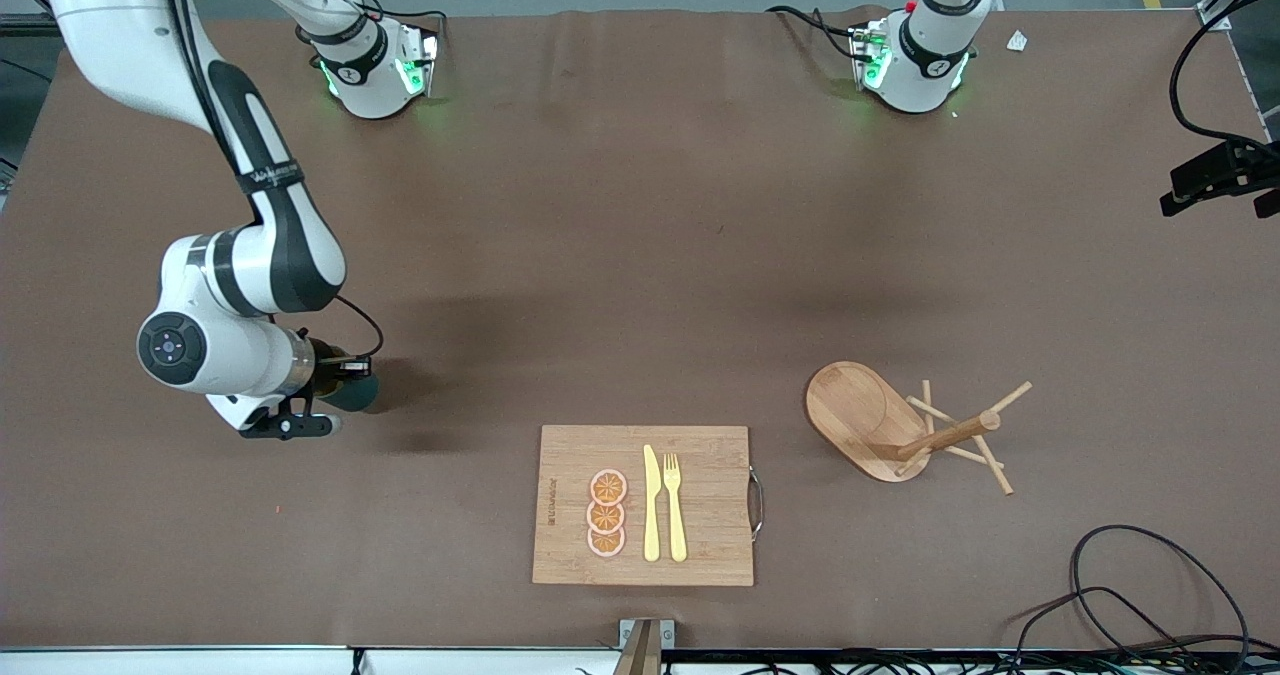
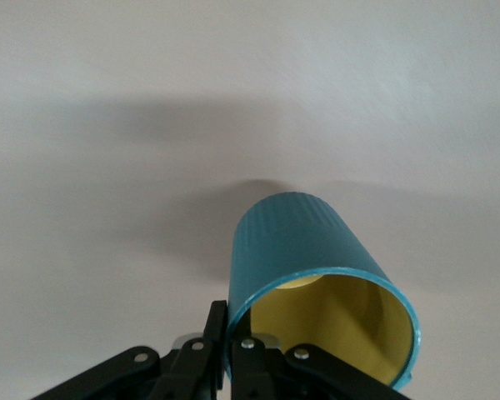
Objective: Pass cup and hang on rack
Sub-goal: 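Carry the teal mug with the right gripper toward the table middle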
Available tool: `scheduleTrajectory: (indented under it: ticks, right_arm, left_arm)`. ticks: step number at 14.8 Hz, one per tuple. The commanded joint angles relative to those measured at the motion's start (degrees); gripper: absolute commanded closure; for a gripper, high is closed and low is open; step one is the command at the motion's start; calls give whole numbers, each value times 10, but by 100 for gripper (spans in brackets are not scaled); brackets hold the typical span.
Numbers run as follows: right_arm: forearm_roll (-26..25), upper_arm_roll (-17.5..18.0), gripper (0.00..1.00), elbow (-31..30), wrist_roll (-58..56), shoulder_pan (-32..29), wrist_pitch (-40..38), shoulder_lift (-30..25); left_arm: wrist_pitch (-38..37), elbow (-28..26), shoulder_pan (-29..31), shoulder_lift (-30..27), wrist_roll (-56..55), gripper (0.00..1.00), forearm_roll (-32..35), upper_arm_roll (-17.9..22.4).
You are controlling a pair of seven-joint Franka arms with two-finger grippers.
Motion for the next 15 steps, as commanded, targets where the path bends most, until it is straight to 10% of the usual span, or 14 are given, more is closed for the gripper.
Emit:
scheduleTrajectory:
  ticks: [1,11,15]
  right_arm:
    - [13,-3,100,53,10,67,-20,-7]
    - [86,-2,100,272,305,283,-9,159]
    - [89,-3,99,305,401,360,108,228]
  left_arm:
    - [-9,16,0,11,7,0,-6,1]
    - [-8,16,-5,25,5,0,-9,-1]
    - [0,22,-4,42,8,0,-7,-1]
